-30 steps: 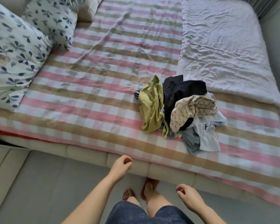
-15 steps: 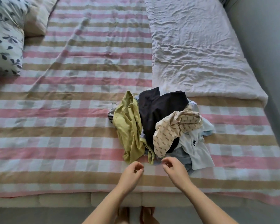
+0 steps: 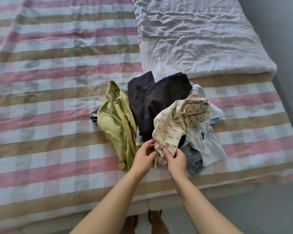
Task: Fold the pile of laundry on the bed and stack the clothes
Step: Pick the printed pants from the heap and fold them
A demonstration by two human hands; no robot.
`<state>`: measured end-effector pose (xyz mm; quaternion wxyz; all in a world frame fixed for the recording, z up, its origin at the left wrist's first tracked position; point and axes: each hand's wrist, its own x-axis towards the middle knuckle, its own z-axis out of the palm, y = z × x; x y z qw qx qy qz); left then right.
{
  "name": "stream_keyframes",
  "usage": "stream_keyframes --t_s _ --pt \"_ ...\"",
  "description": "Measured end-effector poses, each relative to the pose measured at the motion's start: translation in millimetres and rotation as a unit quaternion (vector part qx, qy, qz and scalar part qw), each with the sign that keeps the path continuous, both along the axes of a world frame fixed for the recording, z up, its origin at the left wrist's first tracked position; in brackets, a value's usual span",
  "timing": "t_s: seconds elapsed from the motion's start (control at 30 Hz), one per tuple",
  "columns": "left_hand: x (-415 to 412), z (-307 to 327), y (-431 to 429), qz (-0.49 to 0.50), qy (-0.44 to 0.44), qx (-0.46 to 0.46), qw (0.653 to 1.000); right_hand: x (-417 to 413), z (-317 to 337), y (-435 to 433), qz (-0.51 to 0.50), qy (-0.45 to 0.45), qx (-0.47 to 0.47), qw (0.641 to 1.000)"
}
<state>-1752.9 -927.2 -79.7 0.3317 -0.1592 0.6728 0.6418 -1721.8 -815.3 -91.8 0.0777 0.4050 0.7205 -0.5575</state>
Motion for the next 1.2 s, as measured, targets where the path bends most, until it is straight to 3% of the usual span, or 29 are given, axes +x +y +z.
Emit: stream_keyframes --t_s 0.2,0.37,0.47,0.63,0.73,0.83,0.93,1.03,1.13,1.2 --pt "13 67 -10 -0.021 0.093 0.072 0.993 1 94 -4 0.126 0.124 0.034 0.984" --pt "18 134 -30 0.084 0.002 0.251 0.964 1 170 -21 0.311 0.212 0.118 0.919" --pt "24 165 -47 0.100 0.016 0.233 0.967 9 197 -36 0.375 0.227 0.108 0.892" --pt "40 199 -73 0.168 0.049 0.115 0.978 32 221 -44 0.397 0.258 -0.045 0.880" --pt "50 215 -79 0.148 0.078 0.083 0.982 44 228 -50 0.433 0.307 0.019 0.847" --pt "60 236 -84 0.141 0.094 0.105 0.980 44 246 -55 0.428 0.362 0.095 0.822" --pt "71 253 -90 0.055 0.169 0.113 0.978 38 271 -55 0.372 0.371 0.036 0.850" --pt "75 261 -92 -0.015 0.265 0.044 0.963 25 296 -51 0.325 0.359 -0.070 0.872" --pt "73 274 -83 0.048 0.334 0.030 0.941 17 313 -48 0.357 0.334 -0.159 0.858" --pt "69 284 -79 0.121 0.353 0.026 0.928 15 319 -46 0.391 0.328 -0.130 0.850"
